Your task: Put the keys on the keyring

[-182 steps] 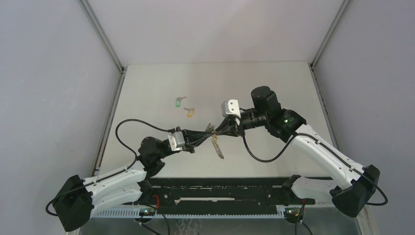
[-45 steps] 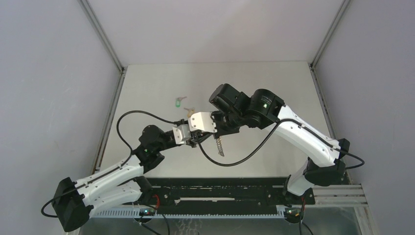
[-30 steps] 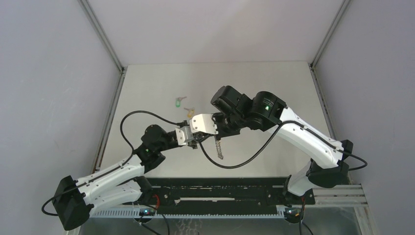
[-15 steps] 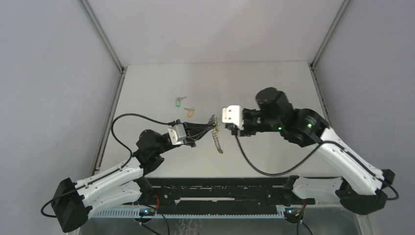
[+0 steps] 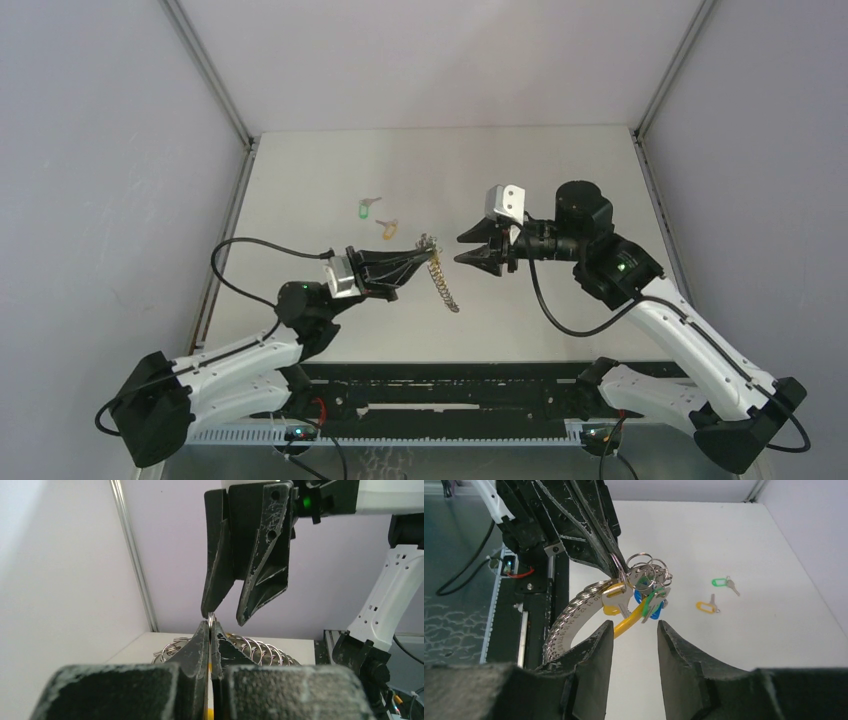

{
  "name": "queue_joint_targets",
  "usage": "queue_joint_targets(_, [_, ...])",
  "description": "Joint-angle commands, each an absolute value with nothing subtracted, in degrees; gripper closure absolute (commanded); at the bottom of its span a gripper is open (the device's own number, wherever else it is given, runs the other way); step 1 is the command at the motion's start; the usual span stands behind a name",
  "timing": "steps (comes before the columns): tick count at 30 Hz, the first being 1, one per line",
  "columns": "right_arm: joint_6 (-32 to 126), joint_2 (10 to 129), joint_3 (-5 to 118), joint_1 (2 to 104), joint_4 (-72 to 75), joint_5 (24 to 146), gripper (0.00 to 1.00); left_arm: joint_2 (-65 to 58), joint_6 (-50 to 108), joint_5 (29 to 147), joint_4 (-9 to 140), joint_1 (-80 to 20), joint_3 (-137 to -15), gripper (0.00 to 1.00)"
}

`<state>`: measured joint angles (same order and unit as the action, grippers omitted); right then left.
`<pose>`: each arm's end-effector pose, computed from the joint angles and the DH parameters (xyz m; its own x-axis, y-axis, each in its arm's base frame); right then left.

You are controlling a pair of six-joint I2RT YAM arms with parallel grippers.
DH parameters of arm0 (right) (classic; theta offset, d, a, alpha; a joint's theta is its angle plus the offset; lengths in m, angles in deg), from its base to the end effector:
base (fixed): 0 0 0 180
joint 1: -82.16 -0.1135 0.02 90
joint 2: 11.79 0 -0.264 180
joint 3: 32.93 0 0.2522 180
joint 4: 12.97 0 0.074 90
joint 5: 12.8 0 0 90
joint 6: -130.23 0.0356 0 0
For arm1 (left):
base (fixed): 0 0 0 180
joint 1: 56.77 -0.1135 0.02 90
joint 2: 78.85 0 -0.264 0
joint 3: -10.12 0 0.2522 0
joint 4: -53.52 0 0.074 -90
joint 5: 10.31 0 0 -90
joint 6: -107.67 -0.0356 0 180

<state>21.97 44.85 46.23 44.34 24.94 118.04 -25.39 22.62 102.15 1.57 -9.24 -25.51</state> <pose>0.1477 0.1442 0.4038 0.1023 -0.2207 -0.9700 -0.9792 0.1494 -0.1373 0.1192 -0.1504 0.3083 0.3001 -0.4459 -0.8433 0.9246 0.3535 0.1421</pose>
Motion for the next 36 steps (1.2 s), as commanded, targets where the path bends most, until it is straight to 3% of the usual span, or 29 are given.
queue_joint_targets(1, [32.2,44.2,44.6,45.3,11.5,121.2,0.62,-24.0,27.9,102.1,-11.6,-10.4,-24.2,1.00])
queue_joint_targets(9, [38.6,44.2,42.1,45.8,4.5,123.4,0.61,-23.5,29.5,104.8,-12.0,-11.6,-25.3,1.00])
queue_joint_targets(23, [41.2,46.8,41.4,44.4,0.6,129.5,0.70,-23.2,31.5,108.3,-12.0,-11.8,-26.6,1.00])
queue_joint_targets(31, [40.2,47.9,41.4,43.5,1.3,130.3,0.77,-23.0,32.0,109.3,-12.0,-11.8,-27.1,1.00])
queue_joint_targets(36, [39.6,48.7,41.3,43.5,1.8,131.4,0.87,-23.2,32.1,109.6,-12.0,-11.7,-27.2,1.00])
